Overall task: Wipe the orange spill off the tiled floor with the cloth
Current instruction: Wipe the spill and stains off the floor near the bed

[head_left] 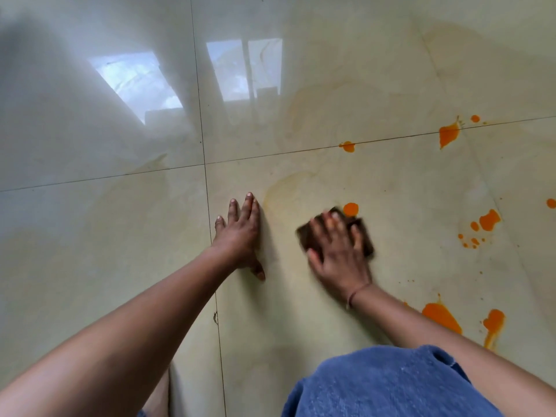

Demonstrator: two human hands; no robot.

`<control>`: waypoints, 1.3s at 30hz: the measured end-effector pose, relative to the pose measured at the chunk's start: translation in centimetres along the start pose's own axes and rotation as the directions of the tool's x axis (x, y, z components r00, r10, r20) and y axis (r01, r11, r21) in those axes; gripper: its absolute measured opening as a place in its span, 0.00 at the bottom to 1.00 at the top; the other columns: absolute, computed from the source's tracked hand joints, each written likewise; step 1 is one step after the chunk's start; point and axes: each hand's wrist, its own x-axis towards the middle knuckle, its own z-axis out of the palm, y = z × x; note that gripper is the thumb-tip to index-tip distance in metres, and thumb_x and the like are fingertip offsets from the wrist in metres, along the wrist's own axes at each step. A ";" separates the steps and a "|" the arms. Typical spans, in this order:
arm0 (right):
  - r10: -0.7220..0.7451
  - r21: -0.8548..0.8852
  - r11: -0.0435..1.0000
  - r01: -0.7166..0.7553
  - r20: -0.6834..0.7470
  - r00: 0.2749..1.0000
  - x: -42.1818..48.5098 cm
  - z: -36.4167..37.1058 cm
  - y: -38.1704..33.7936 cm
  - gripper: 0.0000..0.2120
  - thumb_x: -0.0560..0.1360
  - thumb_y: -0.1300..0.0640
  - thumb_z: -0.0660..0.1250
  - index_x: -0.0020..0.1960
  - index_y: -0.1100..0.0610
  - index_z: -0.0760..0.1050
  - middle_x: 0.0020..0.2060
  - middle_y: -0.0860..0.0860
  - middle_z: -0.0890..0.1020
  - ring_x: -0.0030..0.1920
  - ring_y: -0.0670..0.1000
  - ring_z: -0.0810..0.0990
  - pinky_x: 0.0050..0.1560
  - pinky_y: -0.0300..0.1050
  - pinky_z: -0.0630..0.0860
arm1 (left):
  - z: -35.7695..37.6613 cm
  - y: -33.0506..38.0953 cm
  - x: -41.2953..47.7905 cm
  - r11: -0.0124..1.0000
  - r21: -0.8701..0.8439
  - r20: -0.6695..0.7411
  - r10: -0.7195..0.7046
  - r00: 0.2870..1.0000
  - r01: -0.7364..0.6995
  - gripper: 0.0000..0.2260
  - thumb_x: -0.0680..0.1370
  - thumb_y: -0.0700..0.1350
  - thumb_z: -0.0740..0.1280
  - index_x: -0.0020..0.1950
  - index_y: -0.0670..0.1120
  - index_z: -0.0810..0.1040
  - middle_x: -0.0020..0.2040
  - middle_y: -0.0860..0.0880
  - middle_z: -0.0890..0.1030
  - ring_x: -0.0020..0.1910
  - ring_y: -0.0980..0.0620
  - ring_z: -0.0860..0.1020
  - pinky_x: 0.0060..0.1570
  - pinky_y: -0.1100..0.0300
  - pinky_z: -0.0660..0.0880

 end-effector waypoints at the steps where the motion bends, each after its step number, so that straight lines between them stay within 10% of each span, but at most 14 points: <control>1: 0.143 0.017 0.990 -0.143 -0.016 0.990 2.0 -0.2 0.4 0.33 0.73 0.41 0.51 0.76 0.51 0.62 0.76 0.55 0.62 0.76 0.54 0.57 0.72 0.62 0.54 | 0.0 0.2 0.1 1.000 0.005 0.006 -0.011 1.000 0.011 0.71 0.55 0.55 0.83 0.76 0.42 0.30 0.75 0.48 0.28 0.75 0.39 0.33 0.72 0.36 0.46; 3: 0.281 0.036 0.959 -0.280 -0.041 0.959 3.1 -0.4 -0.1 0.34 0.73 0.41 0.50 0.77 0.51 0.60 0.77 0.56 0.59 0.77 0.55 0.54 0.72 0.60 0.48 | -0.1 0.9 0.2 0.999 0.035 0.015 -0.026 1.000 0.026 0.69 0.57 0.53 0.82 0.75 0.41 0.30 0.75 0.45 0.28 0.75 0.36 0.34 0.72 0.35 0.47; 9: 0.068 0.037 0.997 -0.067 -0.020 0.998 -4.3 0.3 1.0 0.33 0.73 0.42 0.55 0.76 0.52 0.63 0.76 0.56 0.62 0.76 0.55 0.59 0.70 0.62 0.57 | -0.6 2.0 1.1 0.997 -0.072 -0.007 -0.025 1.000 0.025 0.70 0.56 0.58 0.82 0.76 0.42 0.30 0.75 0.48 0.28 0.75 0.36 0.34 0.72 0.35 0.48; 14: 0.361 0.066 0.931 -0.358 -0.024 0.932 6.7 -1.2 1.2 0.33 0.74 0.42 0.51 0.77 0.52 0.59 0.77 0.56 0.58 0.77 0.56 0.52 0.73 0.61 0.47 | -0.2 3.0 1.9 0.996 -0.076 -0.002 -0.037 0.999 0.037 0.71 0.55 0.59 0.82 0.75 0.42 0.30 0.75 0.49 0.28 0.74 0.34 0.33 0.70 0.32 0.47; 19: -0.068 -0.030 0.997 0.070 0.064 0.996 -5.5 -1.0 3.0 0.34 0.72 0.41 0.56 0.77 0.49 0.59 0.76 0.55 0.61 0.76 0.54 0.57 0.68 0.67 0.62 | -0.3 2.5 1.3 0.996 -0.084 -0.028 -0.024 0.999 0.021 0.71 0.54 0.60 0.82 0.76 0.43 0.31 0.76 0.50 0.29 0.75 0.34 0.34 0.71 0.32 0.49; 24: 0.334 0.022 0.943 -0.333 -0.022 0.942 6.0 -1.9 3.9 0.35 0.72 0.40 0.50 0.75 0.54 0.62 0.75 0.58 0.62 0.76 0.57 0.56 0.71 0.65 0.53 | 0.1 2.5 1.8 0.995 -0.097 -0.038 -0.028 0.999 0.024 0.72 0.54 0.60 0.82 0.76 0.43 0.31 0.76 0.51 0.29 0.74 0.35 0.33 0.70 0.32 0.47; 31: -0.196 -0.033 0.980 0.197 0.042 0.980 -3.8 -0.5 1.6 0.34 0.71 0.41 0.57 0.76 0.50 0.60 0.75 0.56 0.64 0.75 0.54 0.60 0.67 0.65 0.63 | -0.1 2.3 1.4 0.995 -0.103 -0.043 -0.006 0.999 0.002 0.71 0.54 0.60 0.81 0.76 0.43 0.32 0.76 0.50 0.29 0.74 0.35 0.33 0.71 0.33 0.47; 36: 0.315 0.035 0.949 -0.314 -0.044 0.948 6.5 -1.1 2.7 0.35 0.72 0.40 0.49 0.76 0.53 0.61 0.76 0.58 0.61 0.76 0.56 0.55 0.72 0.62 0.49 | 0.5 2.3 2.0 0.995 -0.103 -0.053 -0.016 0.998 0.011 0.72 0.53 0.60 0.81 0.76 0.43 0.31 0.76 0.50 0.29 0.74 0.35 0.33 0.70 0.33 0.45; 39: 0.041 0.005 0.999 -0.041 -0.009 0.999 2.6 -0.1 -1.3 0.34 0.72 0.41 0.54 0.76 0.52 0.61 0.76 0.56 0.62 0.76 0.56 0.58 0.71 0.63 0.54 | 0.2 2.4 1.7 0.995 -0.099 -0.047 -0.015 0.999 0.010 0.71 0.54 0.60 0.81 0.76 0.43 0.31 0.76 0.50 0.29 0.74 0.35 0.33 0.70 0.33 0.46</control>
